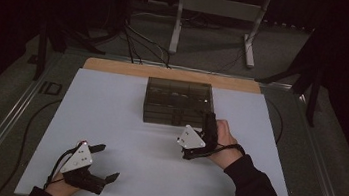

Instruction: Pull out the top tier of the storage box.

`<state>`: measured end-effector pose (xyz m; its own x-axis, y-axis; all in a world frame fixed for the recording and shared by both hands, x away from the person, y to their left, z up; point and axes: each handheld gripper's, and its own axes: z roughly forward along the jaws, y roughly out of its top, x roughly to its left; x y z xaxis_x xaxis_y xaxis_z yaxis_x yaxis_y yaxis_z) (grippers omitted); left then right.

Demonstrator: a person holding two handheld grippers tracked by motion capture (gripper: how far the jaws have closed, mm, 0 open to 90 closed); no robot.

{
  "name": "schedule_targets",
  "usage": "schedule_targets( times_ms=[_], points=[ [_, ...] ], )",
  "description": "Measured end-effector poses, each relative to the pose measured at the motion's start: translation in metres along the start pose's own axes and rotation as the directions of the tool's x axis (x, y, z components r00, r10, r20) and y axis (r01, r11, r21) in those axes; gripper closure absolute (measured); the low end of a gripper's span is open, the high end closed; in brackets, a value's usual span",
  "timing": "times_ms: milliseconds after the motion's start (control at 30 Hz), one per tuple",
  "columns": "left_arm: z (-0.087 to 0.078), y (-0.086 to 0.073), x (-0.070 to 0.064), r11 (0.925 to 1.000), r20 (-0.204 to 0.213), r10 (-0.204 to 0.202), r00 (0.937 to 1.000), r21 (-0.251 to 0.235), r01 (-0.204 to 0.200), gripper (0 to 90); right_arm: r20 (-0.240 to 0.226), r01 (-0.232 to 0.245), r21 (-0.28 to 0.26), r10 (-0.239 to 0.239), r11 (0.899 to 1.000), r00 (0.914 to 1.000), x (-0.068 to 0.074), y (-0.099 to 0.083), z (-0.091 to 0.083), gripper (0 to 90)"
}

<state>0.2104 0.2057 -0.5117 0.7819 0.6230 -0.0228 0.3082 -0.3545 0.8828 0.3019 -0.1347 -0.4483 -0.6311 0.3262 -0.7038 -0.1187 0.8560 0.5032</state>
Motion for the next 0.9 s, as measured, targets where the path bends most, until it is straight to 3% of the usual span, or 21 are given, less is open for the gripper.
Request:
schedule_targets(
  times_ms=[167, 300, 533, 900],
  points=[
    [0.0, 0.0, 0.0, 1.0, 0.001, -0.004, 1.0, -0.001, 0.004, 0.1, 0.029, 0.072, 0.034, -0.073, 0.997, 0.9969, 0.007, 0.005, 0.007, 0.1],
    [0.0, 0.0, 0.0, 1.0, 0.001, -0.002, 1.0, -0.002, 0.002, 0.1, 0.042, 0.096, 0.065, -0.099, 0.993, 0.9942, 0.011, 0.009, 0.012, 0.1],
    [0.0, 0.0, 0.0, 1.0, 0.004, -0.006, 1.0, -0.003, 0.006, 0.1, 0.061, 0.186, 0.126, -0.195, 0.974, 0.9789, 0.023, 0.014, 0.025, 3.2],
    [0.0, 0.0, 0.0, 1.0, 0.008, -0.005, 1.0, -0.004, 0.005, 0.1, 0.077, 0.272, 0.211, -0.293, 0.939, 0.9529, 0.037, 0.019, 0.042, 5.2]
  ],
)
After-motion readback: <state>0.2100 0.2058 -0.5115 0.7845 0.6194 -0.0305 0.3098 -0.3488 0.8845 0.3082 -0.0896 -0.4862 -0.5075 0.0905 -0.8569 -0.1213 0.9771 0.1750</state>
